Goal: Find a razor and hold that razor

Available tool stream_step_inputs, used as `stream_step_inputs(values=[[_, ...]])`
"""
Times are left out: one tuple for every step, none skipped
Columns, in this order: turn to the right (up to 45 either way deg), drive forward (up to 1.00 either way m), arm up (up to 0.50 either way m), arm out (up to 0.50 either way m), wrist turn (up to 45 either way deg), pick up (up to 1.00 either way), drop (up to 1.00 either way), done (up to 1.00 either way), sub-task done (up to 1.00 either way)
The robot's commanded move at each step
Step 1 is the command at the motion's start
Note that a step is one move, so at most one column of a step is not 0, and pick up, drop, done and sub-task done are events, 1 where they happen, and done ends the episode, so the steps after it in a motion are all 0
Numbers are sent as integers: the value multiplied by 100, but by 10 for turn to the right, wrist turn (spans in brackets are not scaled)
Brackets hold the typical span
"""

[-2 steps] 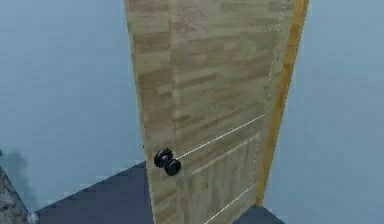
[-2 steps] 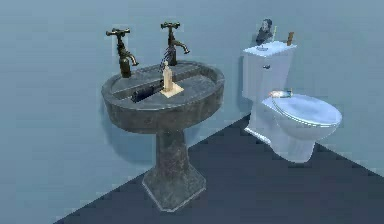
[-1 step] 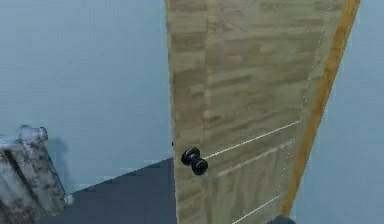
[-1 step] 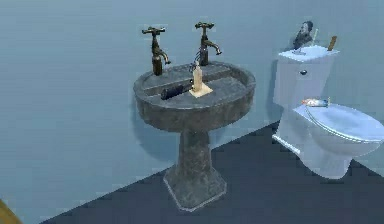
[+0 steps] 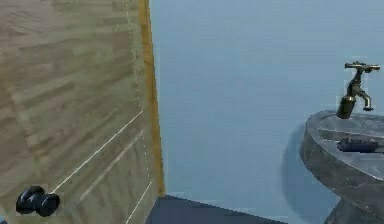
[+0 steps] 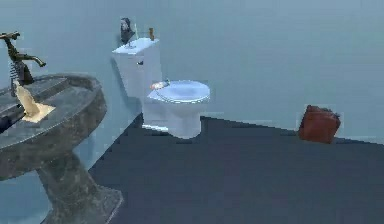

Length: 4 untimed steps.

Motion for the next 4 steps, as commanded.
stream_step_inputs(values=[[240, 0, 0, 0, 0, 0, 0, 0, 0], [0, 65, 0, 0, 0, 0, 0, 0, 0], [-360, 0, 0, 0, 0, 0, 0, 0, 0], [0, 0, 50, 0, 0, 0, 0, 0, 0]])
